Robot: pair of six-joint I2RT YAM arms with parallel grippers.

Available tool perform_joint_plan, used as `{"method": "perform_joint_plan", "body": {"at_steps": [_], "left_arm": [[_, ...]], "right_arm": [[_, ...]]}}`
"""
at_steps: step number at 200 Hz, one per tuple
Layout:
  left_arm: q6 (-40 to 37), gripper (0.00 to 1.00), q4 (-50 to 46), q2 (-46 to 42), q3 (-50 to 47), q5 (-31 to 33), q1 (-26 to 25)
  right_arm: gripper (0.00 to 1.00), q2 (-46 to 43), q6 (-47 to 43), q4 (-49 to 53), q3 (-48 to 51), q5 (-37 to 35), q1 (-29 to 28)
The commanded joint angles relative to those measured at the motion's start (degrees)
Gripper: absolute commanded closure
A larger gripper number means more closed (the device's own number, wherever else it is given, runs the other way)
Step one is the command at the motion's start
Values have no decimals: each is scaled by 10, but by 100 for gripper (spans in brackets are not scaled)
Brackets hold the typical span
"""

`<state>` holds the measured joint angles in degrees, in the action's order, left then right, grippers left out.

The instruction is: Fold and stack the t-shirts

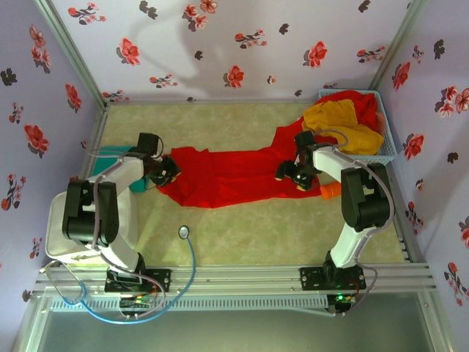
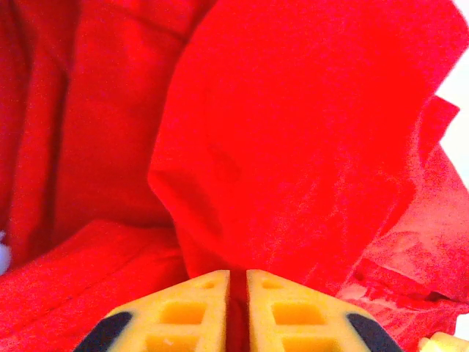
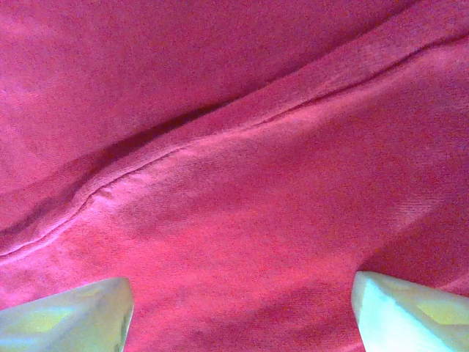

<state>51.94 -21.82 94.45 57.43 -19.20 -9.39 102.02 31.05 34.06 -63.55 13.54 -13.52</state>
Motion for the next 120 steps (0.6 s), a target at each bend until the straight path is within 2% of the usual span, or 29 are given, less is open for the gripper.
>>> {"method": "perform_joint_plan", "body": {"at_steps": [1,30,67,93,120], "left_arm": [[-14,81,-26,23,45,12,-11],[-30,78,-50,70,99,22,-30],[-86,73,-131,112,161,52,-57],[-110,67,-181,54,155,108,-47],[-129,63,-208,-24,137,111,-11]], "right_arm": [[22,4,-1,-2,10,-3,-2],[22,7,1,-6,9,4,-2],[22,4,-1,-2,10,3,-2],[22,2,-2,-3,13,7,-2],[22,3,-1,-7,16,11,-2]]}}
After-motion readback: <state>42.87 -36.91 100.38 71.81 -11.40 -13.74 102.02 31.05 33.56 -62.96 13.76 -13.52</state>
